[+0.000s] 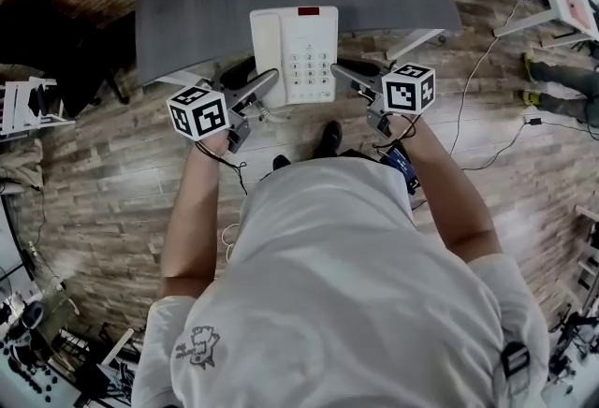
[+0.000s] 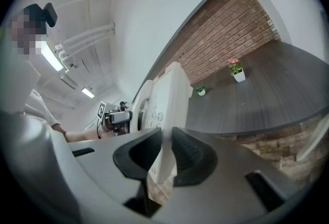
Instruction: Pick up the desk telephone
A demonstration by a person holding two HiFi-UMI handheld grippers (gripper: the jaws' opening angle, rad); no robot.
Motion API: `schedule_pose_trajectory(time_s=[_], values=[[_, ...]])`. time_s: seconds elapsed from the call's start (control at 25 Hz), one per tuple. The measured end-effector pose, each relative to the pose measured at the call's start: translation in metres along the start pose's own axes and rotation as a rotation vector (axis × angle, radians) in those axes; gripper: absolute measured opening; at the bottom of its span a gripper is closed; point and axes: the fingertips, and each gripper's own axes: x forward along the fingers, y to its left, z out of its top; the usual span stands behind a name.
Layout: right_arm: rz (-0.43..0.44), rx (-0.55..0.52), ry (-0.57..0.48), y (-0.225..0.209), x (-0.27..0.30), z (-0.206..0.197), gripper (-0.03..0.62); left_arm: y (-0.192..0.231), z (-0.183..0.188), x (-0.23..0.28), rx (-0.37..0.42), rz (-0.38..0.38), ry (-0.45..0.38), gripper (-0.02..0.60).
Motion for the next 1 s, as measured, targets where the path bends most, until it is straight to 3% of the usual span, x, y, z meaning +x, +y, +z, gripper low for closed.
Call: schedule_pose_trajectory(time_s=[0.2, 0.52, 0.72, 1.0], values=[[-0.007, -0.026, -0.024, 0.066, 0.016, -0.052, 0.071, -0.015, -0.035, -0.074, 0.027, -0.011, -0.009, 0.296], [-0.023, -0.036, -0.045, 0.111, 0.033, -0.078, 0.073, -0.018, -0.049, -0.125, 0.041, -0.031, -0.018, 0.295], [-0.03, -0.049, -0.048, 0.166, 0.057, -0.118, 0.074, -0.02, -0.075, -0.19, 0.047, -0.039, -0.029, 0.293], [-0.036, -0.046, -0.039, 0.173, 0.059, -0.121, 0.074, -0.021, -0.078, -0.198, 0.028, -0.035, -0.033, 0.293]])
